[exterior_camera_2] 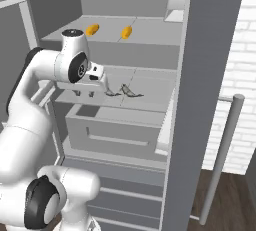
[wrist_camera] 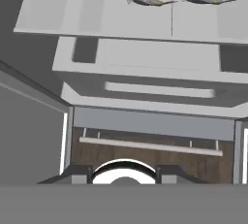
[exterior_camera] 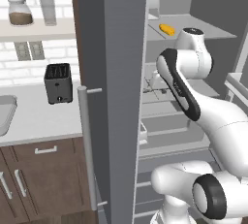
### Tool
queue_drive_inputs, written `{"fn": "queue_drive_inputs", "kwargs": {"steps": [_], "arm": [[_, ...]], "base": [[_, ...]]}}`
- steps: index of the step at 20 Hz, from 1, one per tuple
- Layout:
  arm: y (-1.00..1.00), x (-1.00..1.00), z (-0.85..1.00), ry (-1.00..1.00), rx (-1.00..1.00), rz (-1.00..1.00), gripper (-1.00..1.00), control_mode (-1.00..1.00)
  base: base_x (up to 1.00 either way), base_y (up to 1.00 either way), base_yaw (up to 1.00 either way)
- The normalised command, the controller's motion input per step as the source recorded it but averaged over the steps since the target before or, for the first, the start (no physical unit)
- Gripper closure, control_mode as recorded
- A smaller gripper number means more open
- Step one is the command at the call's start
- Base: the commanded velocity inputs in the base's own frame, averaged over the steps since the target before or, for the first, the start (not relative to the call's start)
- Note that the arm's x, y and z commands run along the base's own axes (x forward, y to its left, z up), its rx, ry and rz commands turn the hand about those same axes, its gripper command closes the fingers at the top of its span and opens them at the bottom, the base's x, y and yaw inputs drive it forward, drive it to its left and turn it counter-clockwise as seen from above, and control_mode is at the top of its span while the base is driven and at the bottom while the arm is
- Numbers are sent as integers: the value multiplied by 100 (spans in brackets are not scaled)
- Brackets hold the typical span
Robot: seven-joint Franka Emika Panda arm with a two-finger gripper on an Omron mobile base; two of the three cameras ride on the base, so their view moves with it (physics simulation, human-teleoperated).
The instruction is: Place one corn and one fish in each tupperware on the nearby counter, to pack two identical lunches.
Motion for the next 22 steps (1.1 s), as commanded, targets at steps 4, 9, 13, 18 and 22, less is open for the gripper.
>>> {"fn": "queue_drive_inputs", "kwargs": {"steps": [4,9,13,18,22], "arm": [[-49,18,-47,-1,-1,0,-100,-100],[-63,54,-59,-6,0,0,-100,-100],[23,22,11,-24,0,0,-100,-100],[16,-2,63,-41,10,0,-100,-100],[45,-1,4,-22,4,0,-100,-100]], "base": [[0,0,0],[0,0,0],[0,0,0],[0,0,0],[0,0,0]]}}
